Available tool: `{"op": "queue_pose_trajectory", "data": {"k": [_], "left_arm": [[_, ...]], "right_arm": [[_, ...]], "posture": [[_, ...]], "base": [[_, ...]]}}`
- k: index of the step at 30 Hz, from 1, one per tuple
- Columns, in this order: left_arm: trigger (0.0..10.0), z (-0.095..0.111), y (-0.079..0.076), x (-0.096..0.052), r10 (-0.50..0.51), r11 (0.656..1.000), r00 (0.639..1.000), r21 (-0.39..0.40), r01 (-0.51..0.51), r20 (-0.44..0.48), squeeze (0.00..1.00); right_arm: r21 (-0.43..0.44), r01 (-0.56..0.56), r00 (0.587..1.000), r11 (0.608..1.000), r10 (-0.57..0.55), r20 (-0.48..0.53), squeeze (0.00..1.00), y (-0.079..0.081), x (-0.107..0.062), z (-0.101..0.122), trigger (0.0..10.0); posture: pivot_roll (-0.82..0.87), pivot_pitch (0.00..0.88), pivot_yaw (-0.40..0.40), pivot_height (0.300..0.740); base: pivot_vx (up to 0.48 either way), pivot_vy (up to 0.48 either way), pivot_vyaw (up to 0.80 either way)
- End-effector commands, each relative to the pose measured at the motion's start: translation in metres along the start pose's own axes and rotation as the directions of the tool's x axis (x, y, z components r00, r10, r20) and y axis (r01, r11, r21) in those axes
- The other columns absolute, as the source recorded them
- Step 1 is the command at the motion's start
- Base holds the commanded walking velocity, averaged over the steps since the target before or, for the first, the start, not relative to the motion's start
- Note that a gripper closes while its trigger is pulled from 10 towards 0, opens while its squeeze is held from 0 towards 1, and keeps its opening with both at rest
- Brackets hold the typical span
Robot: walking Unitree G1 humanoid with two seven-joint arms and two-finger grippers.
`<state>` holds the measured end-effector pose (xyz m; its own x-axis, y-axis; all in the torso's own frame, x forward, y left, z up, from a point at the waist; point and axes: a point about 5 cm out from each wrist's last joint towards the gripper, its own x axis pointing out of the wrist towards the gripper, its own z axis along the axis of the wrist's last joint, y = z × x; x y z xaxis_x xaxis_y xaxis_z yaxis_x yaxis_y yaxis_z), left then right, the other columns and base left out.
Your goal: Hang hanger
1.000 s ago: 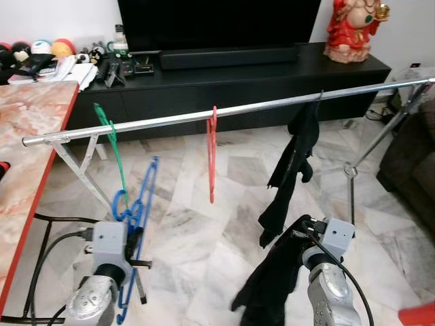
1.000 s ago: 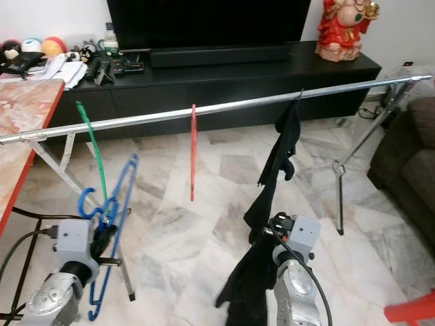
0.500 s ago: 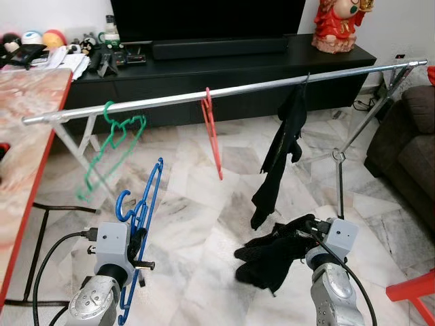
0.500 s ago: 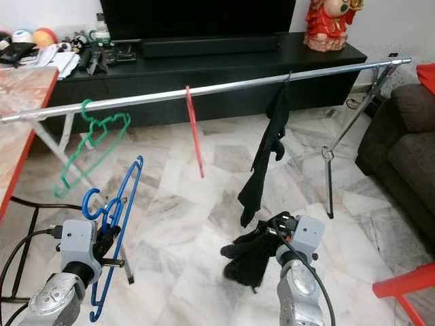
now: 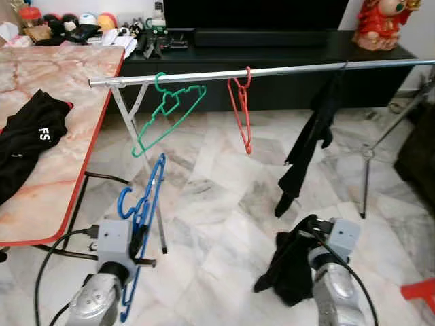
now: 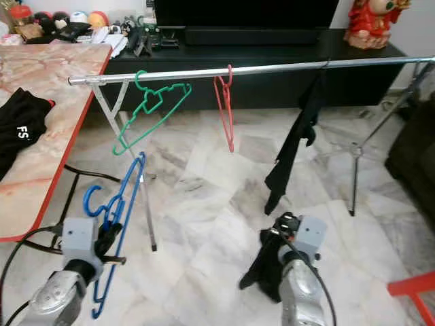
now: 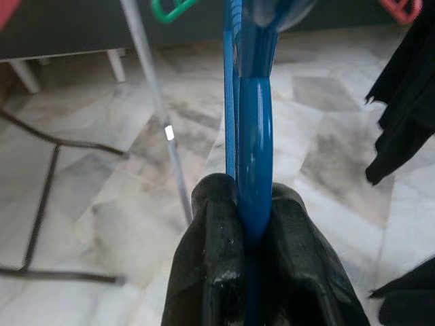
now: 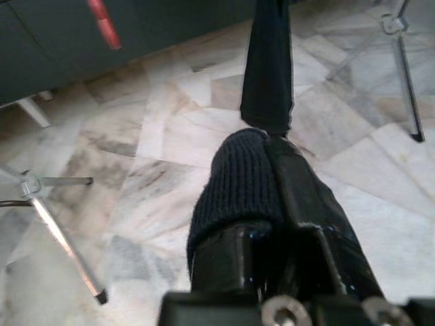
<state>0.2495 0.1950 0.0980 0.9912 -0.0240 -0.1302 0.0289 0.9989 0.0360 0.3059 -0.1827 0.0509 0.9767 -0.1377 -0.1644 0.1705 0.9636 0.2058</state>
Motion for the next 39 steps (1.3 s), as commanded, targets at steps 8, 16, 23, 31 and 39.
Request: {"op": "queue_pose_trajectory", "data": {"k": [8, 16, 23, 31, 39], "left_arm": [[10.0, -0.0013, -0.0043, -0.0019, -0.010, 1.000, 1.000, -0.002, 0.010, -0.004, 0.00], [10.0, -0.0016, -0.0046, -0.0021, -0.012, 1.000, 1.000, -0.001, 0.012, -0.005, 0.00], [10.0, -0.0015, -0.0061, -0.0025, -0.018, 1.000, 1.000, -0.003, 0.018, -0.006, 0.00], [10.0, -0.0018, -0.0093, -0.0028, -0.038, 0.999, 0.999, 0.003, 0.038, -0.014, 0.00], [10.0, -0.0054, -0.0124, -0.0041, -0.096, 0.995, 0.994, 0.032, 0.098, -0.051, 0.00]], "right_arm": [[-0.005, 0.006, 1.000, 1.000, -0.006, 0.021, 0.00, -0.0037, 0.0005, 0.0048, 10.0], [-0.019, -0.001, 1.000, 1.000, 0.001, 0.026, 0.00, -0.0002, 0.0024, 0.0061, 10.0], [-0.043, -0.013, 0.999, 0.999, 0.014, 0.029, 0.00, 0.0010, 0.0030, 0.0074, 10.0], [-0.073, -0.035, 0.999, 0.997, 0.037, 0.030, 0.00, 0.0034, 0.0036, 0.0080, 10.0], [-0.065, -0.016, 0.999, 0.998, 0.018, 0.031, 0.00, 0.0039, 0.0091, 0.0129, 10.0]], "posture": [[0.06, 0.148, -0.027, 0.740], [0.06, 0.140, -0.026, 0.740], [0.06, 0.140, -0.027, 0.740], [0.06, 0.154, -0.026, 0.740], [0.07, 0.166, -0.026, 0.740]], "base": [[-0.278, 0.000, 0.00], [-0.280, 0.000, 0.00], [-0.281, 0.000, 0.00], [-0.203, 0.000, 0.63], [0.000, 0.000, 0.19]]}}
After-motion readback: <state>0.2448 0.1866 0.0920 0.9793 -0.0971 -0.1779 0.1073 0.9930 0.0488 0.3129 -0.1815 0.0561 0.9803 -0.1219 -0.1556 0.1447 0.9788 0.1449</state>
